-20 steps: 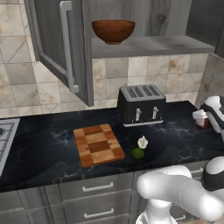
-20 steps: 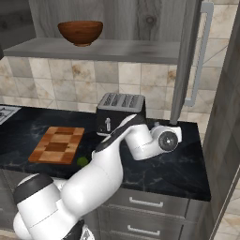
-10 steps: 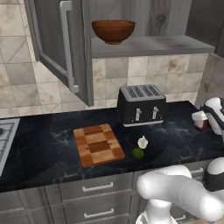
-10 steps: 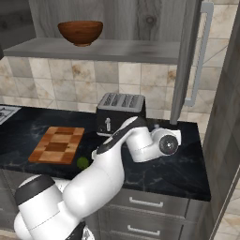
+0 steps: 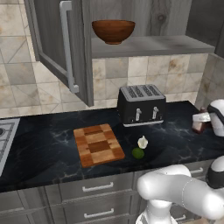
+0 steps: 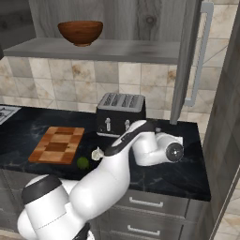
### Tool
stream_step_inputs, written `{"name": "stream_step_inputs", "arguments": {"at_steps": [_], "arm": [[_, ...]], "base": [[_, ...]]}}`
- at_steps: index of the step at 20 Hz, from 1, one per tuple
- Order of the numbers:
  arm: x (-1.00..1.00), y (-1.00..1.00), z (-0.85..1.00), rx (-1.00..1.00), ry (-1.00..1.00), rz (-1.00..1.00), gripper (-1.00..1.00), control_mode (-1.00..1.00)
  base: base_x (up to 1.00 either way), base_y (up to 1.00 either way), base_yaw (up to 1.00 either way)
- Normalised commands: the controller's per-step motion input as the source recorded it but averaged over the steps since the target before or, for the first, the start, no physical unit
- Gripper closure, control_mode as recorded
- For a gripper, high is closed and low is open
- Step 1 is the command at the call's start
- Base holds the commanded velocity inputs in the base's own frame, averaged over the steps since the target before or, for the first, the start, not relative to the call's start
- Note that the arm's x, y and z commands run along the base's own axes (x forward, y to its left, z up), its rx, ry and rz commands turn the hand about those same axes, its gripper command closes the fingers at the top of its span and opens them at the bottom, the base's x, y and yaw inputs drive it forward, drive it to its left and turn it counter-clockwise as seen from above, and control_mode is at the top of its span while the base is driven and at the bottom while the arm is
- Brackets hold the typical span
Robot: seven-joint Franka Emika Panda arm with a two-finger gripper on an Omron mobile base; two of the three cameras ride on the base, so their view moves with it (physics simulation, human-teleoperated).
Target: Open the cabinet. Place the bowl and condiment on the counter. Then place the lime and garlic on the cutting board.
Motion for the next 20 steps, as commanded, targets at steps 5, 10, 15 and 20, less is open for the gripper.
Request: {"name": "stream_step_inputs", "arguments": {"at_steps": [5,10,15,20], "arm": [[0.04,-0.07,-0.26,0.02,-0.15,0.04,1.00,-1.00],[0.28,0.00,-0.03,-0.01,-0.21,0.00,1.00,-1.00],[0.41,0.02,-0.13,-0.10,-0.12,0.00,1.00,-1.00],[0.43,-0.02,-0.21,-0.12,0.00,0.00,1.00,-1.00]], "base": [[0.00,0.00,0.00],[0.00,0.00,0.00],[0.00,0.00,0.00],[0.00,0.00,0.00]]}}
